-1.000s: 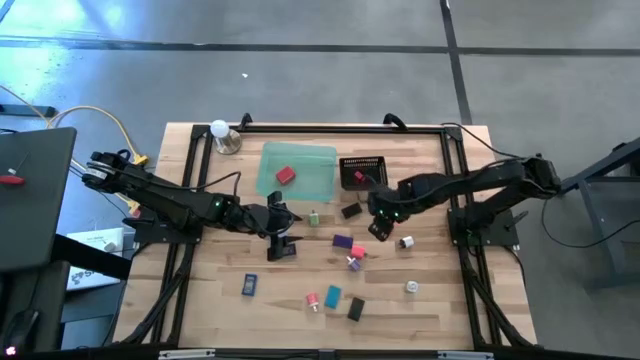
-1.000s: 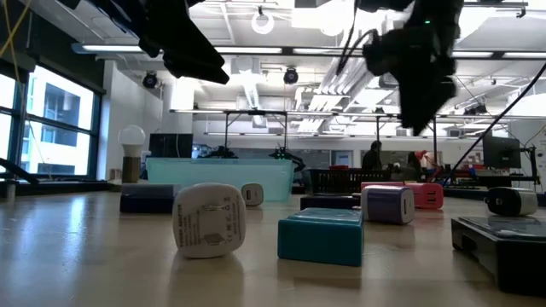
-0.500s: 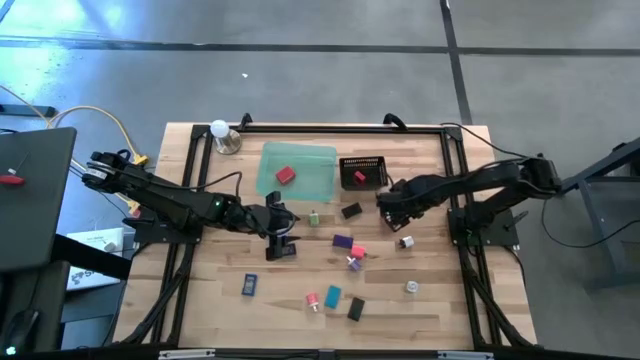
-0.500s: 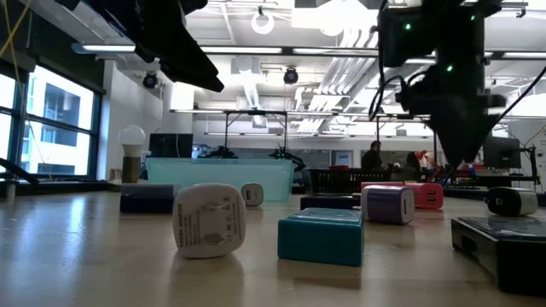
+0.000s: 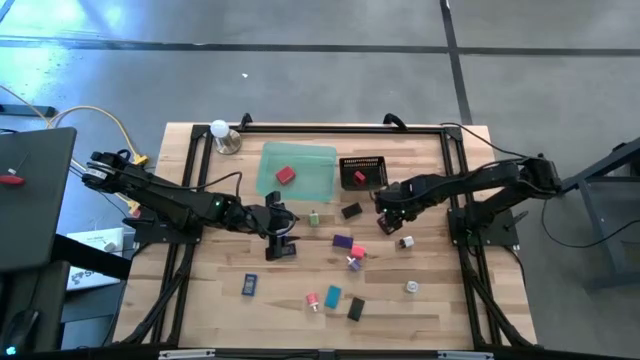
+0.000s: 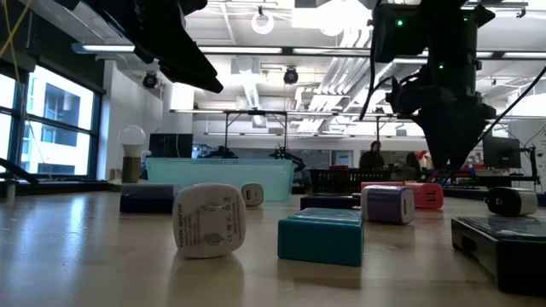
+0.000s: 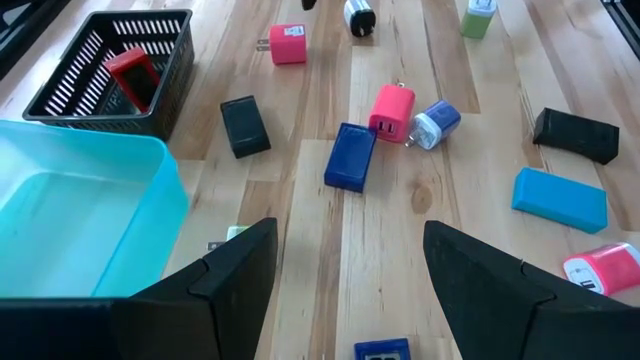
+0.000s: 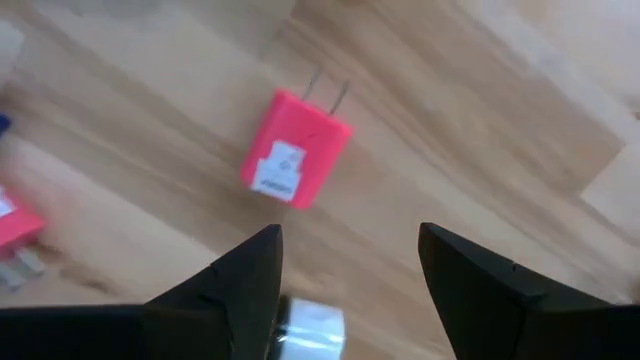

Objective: Pick & Place Office items
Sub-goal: Put the top pink charger adapter into the green bin

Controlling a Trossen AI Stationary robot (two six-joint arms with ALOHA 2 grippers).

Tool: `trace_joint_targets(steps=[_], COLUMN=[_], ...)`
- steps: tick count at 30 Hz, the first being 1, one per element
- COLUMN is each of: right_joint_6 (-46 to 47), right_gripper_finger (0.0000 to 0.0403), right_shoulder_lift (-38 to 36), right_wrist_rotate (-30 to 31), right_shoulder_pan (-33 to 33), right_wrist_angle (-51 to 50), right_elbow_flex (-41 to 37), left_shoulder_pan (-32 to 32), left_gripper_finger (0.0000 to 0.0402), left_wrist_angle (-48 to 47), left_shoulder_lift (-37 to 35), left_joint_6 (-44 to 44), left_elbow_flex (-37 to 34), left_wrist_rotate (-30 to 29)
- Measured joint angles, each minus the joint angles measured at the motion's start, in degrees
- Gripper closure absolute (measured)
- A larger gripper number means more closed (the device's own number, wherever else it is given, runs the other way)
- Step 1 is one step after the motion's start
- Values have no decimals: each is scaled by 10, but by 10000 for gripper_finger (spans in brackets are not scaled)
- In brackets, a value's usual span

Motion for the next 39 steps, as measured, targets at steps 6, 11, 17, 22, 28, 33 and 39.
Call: trace_joint_targets(steps=[6,11,17,22,28,33,39], right_joint_6=[-15,-33,-50,-46,-63,-71,-69], right_gripper_finger=[179,179,179,178,163,116,56], right_shoulder_lift=[0,0,0,0,0,0,0], right_wrist_rotate=[-39,-36,-42,-29,0,31,16], right_shoulder_pan=[0,7,22,23,23,17,18], right_wrist_angle=[37,86,155,172,172,150,149], right_elbow_flex=[0,0,0,0,0,0,0], left_shoulder_pan=[0,0,0,0,0,0,0], left_gripper_finger=[156,156,156,156,156,156,156], left_wrist_angle=[0,-2,-12,-23,-23,-23,-25], left_shoulder_lift=[0,0,0,0,0,0,0], left_joint_6=[-4,-4,-4,-6,-14,-14,-15], left_elbow_flex=[0,0,0,0,0,0,0], left_wrist_rotate=[0,0,0,0,0,0,0])
